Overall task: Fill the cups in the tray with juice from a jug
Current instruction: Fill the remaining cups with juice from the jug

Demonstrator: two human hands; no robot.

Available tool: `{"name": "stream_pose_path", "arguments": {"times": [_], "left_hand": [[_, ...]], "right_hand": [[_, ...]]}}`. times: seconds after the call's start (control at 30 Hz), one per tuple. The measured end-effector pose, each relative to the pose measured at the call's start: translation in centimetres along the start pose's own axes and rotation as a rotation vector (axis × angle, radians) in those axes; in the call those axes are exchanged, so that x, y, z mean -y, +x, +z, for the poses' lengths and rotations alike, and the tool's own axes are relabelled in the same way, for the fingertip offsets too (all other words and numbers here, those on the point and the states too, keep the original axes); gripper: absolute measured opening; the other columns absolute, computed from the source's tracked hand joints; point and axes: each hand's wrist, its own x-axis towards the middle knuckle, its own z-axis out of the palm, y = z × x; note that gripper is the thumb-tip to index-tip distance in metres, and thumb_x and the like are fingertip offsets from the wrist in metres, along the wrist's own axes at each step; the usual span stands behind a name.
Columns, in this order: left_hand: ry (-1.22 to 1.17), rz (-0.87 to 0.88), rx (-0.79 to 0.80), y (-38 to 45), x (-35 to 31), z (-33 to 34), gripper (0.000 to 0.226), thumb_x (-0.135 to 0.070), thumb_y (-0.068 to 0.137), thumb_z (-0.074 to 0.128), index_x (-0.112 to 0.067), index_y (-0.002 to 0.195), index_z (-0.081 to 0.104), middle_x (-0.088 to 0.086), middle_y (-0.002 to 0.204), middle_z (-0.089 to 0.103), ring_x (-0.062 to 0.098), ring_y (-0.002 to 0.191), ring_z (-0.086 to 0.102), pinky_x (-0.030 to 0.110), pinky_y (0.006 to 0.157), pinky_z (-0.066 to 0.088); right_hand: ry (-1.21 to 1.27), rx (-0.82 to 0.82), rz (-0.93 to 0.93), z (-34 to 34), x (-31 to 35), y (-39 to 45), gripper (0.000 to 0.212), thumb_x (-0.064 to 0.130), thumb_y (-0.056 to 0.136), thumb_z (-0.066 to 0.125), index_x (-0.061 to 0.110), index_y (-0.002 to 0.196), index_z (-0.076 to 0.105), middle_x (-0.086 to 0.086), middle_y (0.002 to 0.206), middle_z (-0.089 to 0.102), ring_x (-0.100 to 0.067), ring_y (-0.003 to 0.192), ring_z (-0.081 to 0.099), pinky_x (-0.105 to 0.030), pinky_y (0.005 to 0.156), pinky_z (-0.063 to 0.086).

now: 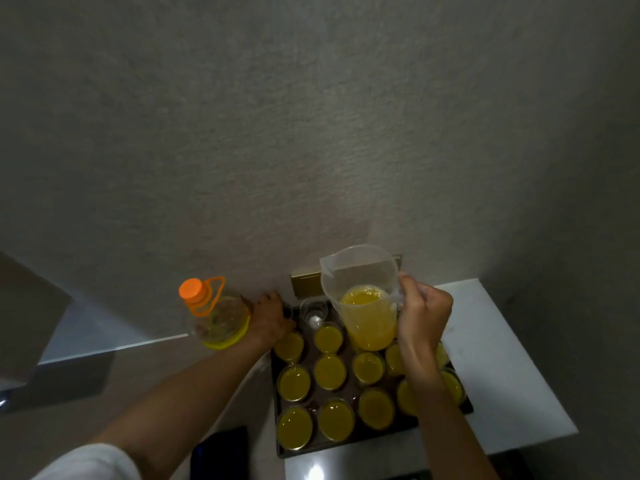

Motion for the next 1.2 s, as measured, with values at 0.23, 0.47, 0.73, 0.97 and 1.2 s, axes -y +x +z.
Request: {"name": "stream_pose_path", "arguments": {"times": [0.23, 0.47, 0.73, 0.97, 1.2], "left_hand": [[-0.313, 0.082, -0.144, -2.9, -0.3, -1.9, 0.065, -0.033, 0.078, 0.079, -0.006, 0.130, 0.052, 0.018, 0.130, 0.050, 0.035, 0.124, 0.045, 0.040, 0.101, 0.040], [-0.511, 0.129, -0.239, -6.3, -1.0, -3.8, 0.083, -0.056, 0.064, 0.057, -0.017, 0.137, 0.054, 0.007, 0.128, 0.054, 0.028, 0.125, 0.041, 0.040, 0.105, 0.037], [-0.865, 0.084, -0.325, -10.3, -1.0, -5.0, 0.067, -0.052, 0.069, 0.076, -0.037, 0.126, 0.046, -0.008, 0.126, 0.055, 0.012, 0.122, 0.050, 0.035, 0.096, 0.050], [-1.022, 0.142, -0.343, -12.7, -0.4, -8.0, 0.066, -0.020, 0.077, 0.079, -0.026, 0.126, 0.036, -0.005, 0.123, 0.055, 0.004, 0.114, 0.058, 0.019, 0.084, 0.046], [-1.165, 0.118, -0.390, -14.5, 0.1, -9.5, 0.074, -0.023, 0.063, 0.083, -0.020, 0.118, 0.034, -0.002, 0.124, 0.060, 0.008, 0.116, 0.061, 0.028, 0.086, 0.051]], "right_hand": [[0.005, 0.025, 0.002, 0.1, 1.5, -1.4, 0.052, 0.017, 0.098, 0.067, 0.002, 0.051, 0.049, 0.005, 0.042, 0.040, -0.020, 0.047, 0.038, -0.030, 0.055, 0.037], [0.020, 0.078, -0.004, 0.1, 3.4, -2.8, 0.053, 0.014, 0.097, 0.068, 0.009, 0.049, 0.047, 0.008, 0.040, 0.037, -0.019, 0.045, 0.035, -0.026, 0.053, 0.032], [0.007, 0.174, -0.020, 0.5, 6.0, -3.4, 0.057, 0.012, 0.096, 0.067, 0.015, 0.047, 0.037, 0.012, 0.038, 0.030, -0.009, 0.040, 0.027, -0.025, 0.046, 0.027], [-0.034, 0.248, -0.089, 1.5, 8.1, -3.6, 0.055, 0.015, 0.095, 0.068, 0.017, 0.049, 0.038, 0.007, 0.045, 0.031, -0.016, 0.048, 0.030, -0.031, 0.053, 0.027], [-0.138, 0.298, -0.179, 2.1, 10.5, -4.1, 0.053, 0.021, 0.094, 0.069, 0.017, 0.049, 0.042, -0.004, 0.051, 0.033, -0.017, 0.050, 0.031, -0.032, 0.054, 0.028]]}}
